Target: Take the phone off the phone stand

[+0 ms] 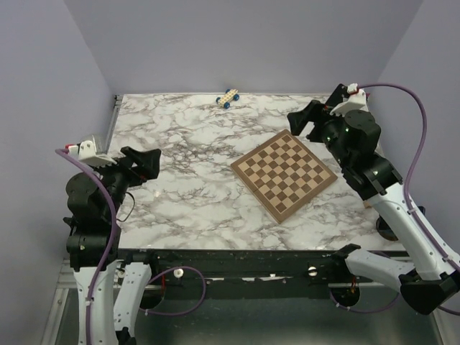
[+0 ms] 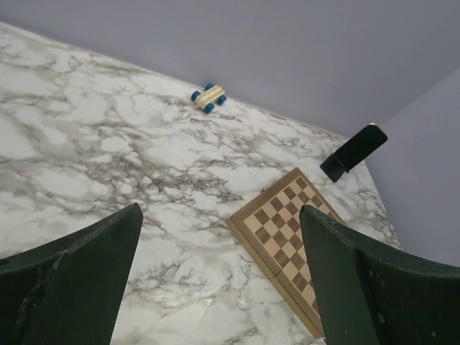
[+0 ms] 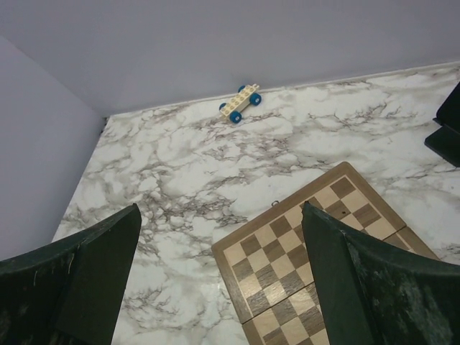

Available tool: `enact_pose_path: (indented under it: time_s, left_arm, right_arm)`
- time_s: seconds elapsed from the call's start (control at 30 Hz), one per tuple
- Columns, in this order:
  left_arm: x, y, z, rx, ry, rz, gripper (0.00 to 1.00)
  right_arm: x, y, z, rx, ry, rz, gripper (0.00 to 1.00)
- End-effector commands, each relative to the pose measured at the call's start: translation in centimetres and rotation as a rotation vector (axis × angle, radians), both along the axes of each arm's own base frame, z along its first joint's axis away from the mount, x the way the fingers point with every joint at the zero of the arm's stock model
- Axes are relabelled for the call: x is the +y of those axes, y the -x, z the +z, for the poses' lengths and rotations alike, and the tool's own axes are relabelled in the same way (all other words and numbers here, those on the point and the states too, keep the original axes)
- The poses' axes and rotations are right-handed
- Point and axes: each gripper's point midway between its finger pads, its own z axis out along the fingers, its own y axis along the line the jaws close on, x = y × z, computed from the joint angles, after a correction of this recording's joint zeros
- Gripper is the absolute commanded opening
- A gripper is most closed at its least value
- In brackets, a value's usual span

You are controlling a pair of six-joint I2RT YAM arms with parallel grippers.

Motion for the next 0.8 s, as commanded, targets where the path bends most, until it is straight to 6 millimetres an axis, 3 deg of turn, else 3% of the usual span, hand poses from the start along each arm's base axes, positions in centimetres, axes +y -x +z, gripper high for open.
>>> enact_pose_path:
  time_s: [0.0,0.1,0.27,0.37,0.47,0.6,0.77]
  left_arm:
    - [3.4,0.3,-4.8,0.335,-0.025,0.198,0.99]
    - [6.3,1.8,-6.9,0.500,-0.035,0.376,0.99]
    - [10.4,6.2,-7.4,0.570,-0.044,0.654,0.98]
    - [12.2,8.4,-7.5,0.607,-0.127,0.744,0.99]
    - [14.4,10.1,-8.7,0.761,-0.255,0.861,0.99]
    - [16.0,11.0,-9.4,0.899,-0.336,0.985,0.99]
    - [18.2,11.5,-9.6,0.895,-0.408,1.159,0.99]
  right_arm:
    - [-0.7,0.0,0.4,-0.050,0.069,-0.003,1.00]
    - [-1.2,0.4,0.5,-0.051,0.077,-0.026,1.00]
    - [-0.6,1.7,1.0,-0.090,0.095,-0.020,1.00]
    - [-0.7,2.3,1.1,-0.102,0.105,-0.040,1.00]
    - [-0.3,2.7,0.9,-0.105,0.117,-0.044,1.00]
    - [0.4,2.7,0.4,-0.101,0.130,-0.040,1.00]
    - [1.1,2.8,-0.1,-0.086,0.136,-0.021,1.00]
